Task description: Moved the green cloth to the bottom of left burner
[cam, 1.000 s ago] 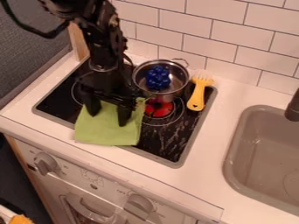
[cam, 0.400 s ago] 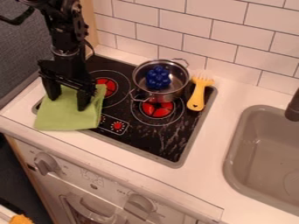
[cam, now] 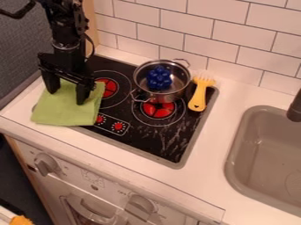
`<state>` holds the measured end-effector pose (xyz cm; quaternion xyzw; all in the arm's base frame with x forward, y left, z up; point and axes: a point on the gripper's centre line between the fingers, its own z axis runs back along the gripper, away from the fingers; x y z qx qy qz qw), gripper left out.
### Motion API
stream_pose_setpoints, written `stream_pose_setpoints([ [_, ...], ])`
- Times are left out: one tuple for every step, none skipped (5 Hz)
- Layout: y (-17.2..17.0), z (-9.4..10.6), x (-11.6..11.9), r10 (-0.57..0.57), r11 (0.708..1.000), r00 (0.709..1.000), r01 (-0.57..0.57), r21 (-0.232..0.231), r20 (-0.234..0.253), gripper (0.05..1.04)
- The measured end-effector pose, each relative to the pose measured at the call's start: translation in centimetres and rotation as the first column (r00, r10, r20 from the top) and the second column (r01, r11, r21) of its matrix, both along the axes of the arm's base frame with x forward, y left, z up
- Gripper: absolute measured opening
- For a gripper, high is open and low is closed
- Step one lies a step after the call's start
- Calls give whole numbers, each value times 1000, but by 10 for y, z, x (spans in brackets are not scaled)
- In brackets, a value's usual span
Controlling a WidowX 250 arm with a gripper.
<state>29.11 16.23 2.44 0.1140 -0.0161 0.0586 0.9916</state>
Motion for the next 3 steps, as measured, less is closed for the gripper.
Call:
stream_pose_setpoints([
  [-13, 9, -2, -33, 997, 998, 37, -65, 60, 1000],
  [-24, 57, -13, -83, 992, 972, 102, -79, 220, 1000],
  [-30, 62, -14, -120, 985, 964, 146, -94, 236, 1000],
])
